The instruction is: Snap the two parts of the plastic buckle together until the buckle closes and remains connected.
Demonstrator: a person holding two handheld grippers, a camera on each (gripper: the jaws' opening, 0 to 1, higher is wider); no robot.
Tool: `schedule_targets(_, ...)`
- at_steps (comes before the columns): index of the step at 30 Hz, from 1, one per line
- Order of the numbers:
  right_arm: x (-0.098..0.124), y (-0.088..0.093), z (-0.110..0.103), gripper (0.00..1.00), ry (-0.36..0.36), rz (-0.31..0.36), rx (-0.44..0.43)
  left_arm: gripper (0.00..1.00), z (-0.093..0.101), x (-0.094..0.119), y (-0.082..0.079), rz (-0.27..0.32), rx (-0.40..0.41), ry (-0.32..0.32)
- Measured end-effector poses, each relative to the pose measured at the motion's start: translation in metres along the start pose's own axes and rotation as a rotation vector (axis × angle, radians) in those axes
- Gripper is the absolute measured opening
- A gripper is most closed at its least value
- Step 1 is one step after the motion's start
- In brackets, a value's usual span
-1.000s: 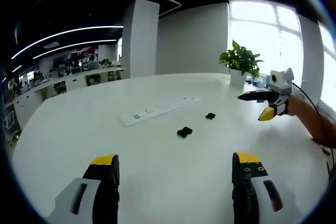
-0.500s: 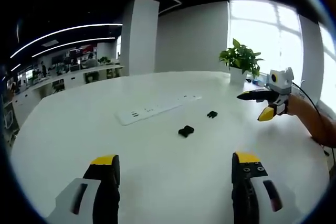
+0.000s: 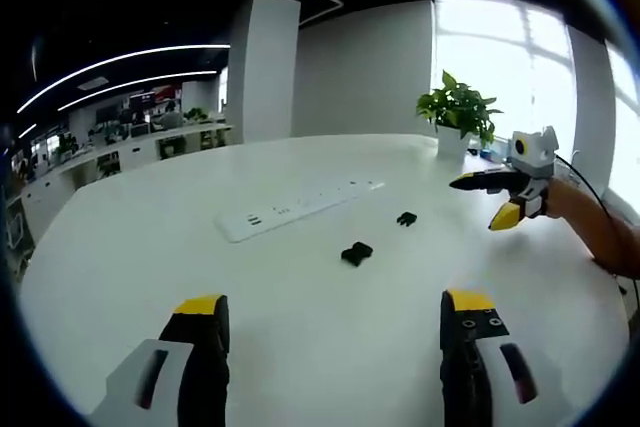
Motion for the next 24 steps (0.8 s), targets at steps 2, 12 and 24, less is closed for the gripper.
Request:
schedule_targets(2, -0.001, 0.0, 0.001, 0.94, 0.001, -0.002, 0.001, 0.89, 0.0, -0.001, 0.001, -0.006, -0.002, 0.002)
schedule_targets(12, -0.005, -0.002, 0.003, 0.94, -0.001, -0.003, -0.001, 0.87, -0.001, -0.011, -0.005, -0.01, -0.026, 0.008)
schedule_targets(24, -0.008, -0.003, 0.007, 0.94, 0.007, -0.008, -0.004, 0.86, -0.002, -0.016, -0.005, -0.011, -0.03, 0.013)
Point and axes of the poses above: the point that each gripper's makers call its tool centre point, and the gripper's own axes: x roughly backward along the fingers, z roughly to its right, y roughly out of its underside, the point moved 5 cm from there along x, roughly backward along the fingers, and after that the axes turned 15 degrees about -x, right-handed, at the moved point
